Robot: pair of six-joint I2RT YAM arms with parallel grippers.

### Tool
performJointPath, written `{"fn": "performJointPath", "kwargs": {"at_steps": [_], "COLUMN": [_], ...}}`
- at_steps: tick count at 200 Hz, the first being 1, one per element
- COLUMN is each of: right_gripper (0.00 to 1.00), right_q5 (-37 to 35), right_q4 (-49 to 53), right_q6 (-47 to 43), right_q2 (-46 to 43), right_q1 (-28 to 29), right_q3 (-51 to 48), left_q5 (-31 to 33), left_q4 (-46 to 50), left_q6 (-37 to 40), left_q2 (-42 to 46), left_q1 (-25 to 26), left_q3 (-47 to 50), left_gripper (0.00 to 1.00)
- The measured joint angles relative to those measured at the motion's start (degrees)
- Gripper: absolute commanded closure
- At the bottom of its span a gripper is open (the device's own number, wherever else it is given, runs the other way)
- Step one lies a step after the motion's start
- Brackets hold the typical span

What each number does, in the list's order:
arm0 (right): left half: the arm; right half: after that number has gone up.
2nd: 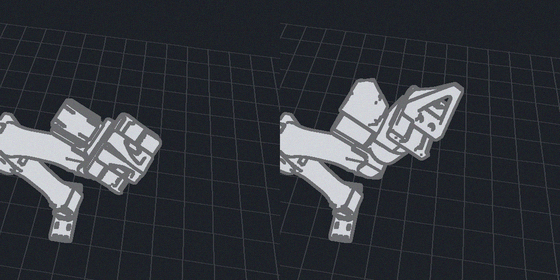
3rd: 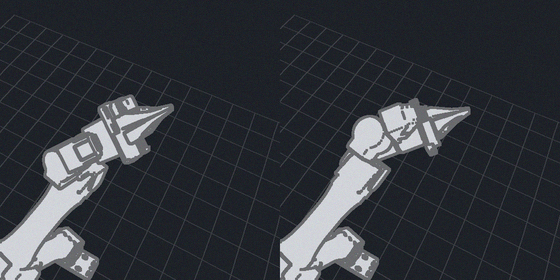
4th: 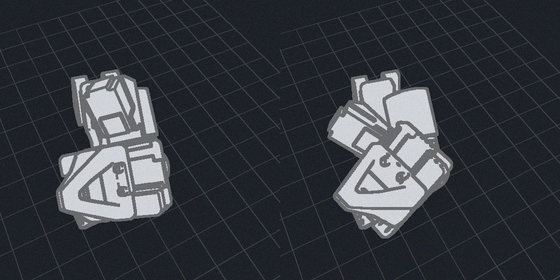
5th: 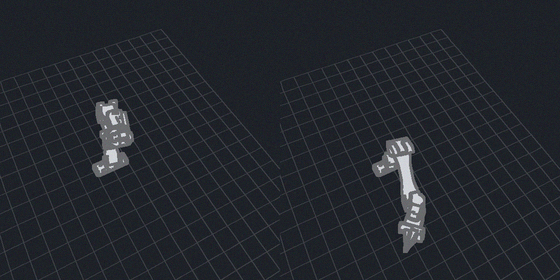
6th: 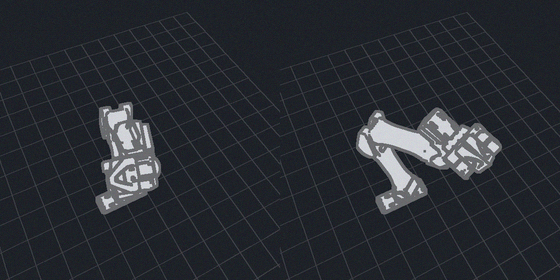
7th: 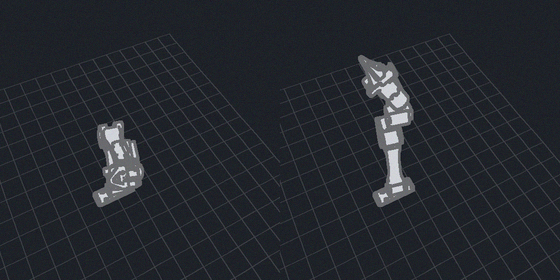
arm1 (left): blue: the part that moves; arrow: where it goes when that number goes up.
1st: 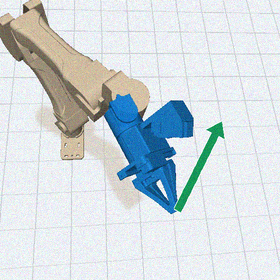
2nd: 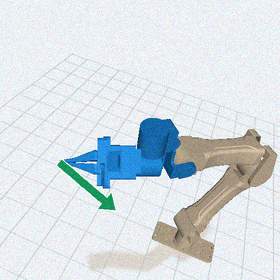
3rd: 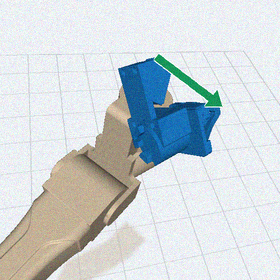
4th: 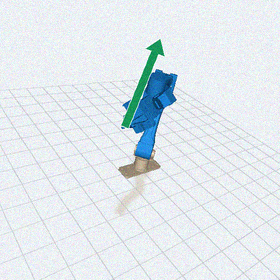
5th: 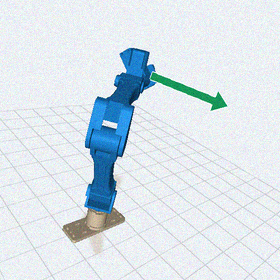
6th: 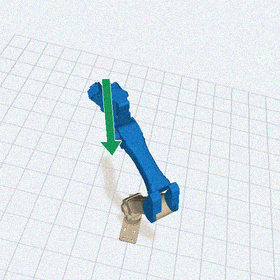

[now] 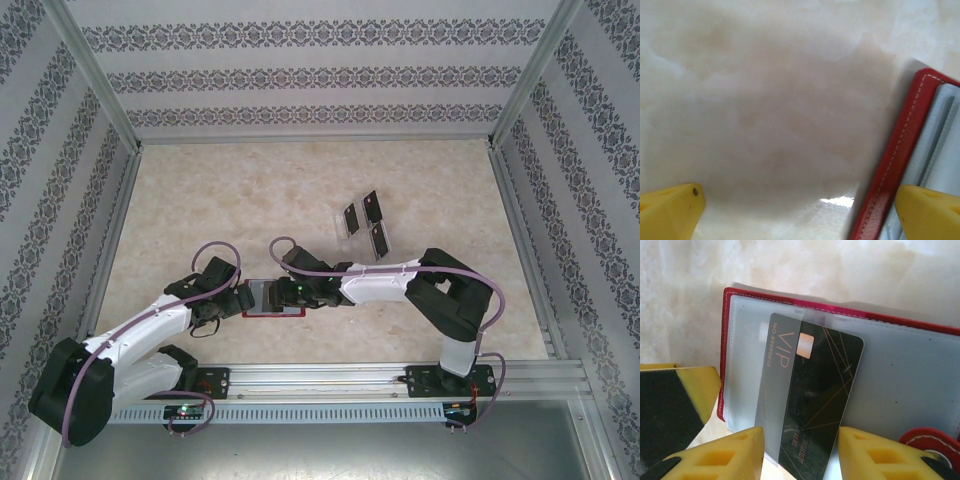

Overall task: Put the credit cards into the card holder
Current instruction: Insert the credit card into the card slot.

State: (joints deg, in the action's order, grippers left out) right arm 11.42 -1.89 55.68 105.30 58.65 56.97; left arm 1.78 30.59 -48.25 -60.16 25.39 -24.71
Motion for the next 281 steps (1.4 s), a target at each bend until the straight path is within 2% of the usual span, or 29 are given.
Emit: {"fn": "performJointPath", "kwargs": {"at_steps": [78,118,161,281], "right_gripper": [0.56,0.56,0.57,0.57], "right_q5": [0.15,0.00,0.07,1.07], "right_q4": [0.50,-0.31,-1.33,-1.49], "right_q6": [-0.50,-0.61,-0.63,-2.01], "right_q2": [1.90,1.75,1.05,0.24], "right_q1": [0.37,-0.04,-1.03,-2.29], "right_q3": [2.16,0.90,-0.37,-1.31], "left_q5": [0.15,1.79,3.30,2.23], "left_q4": [0.13,4.26,5.70,4.50], "left_q6": [-0.02,0.63,3.50,5.99], "left_q2": [0.92,1.49,-3.32,-10.40], "left_q1": [0.00,-0.02,0.00,0.00], "left_q3": [0.04,-2.58,-6.62,-6.71], "left_gripper": [0.00,0.00,0.00,0.00]}}
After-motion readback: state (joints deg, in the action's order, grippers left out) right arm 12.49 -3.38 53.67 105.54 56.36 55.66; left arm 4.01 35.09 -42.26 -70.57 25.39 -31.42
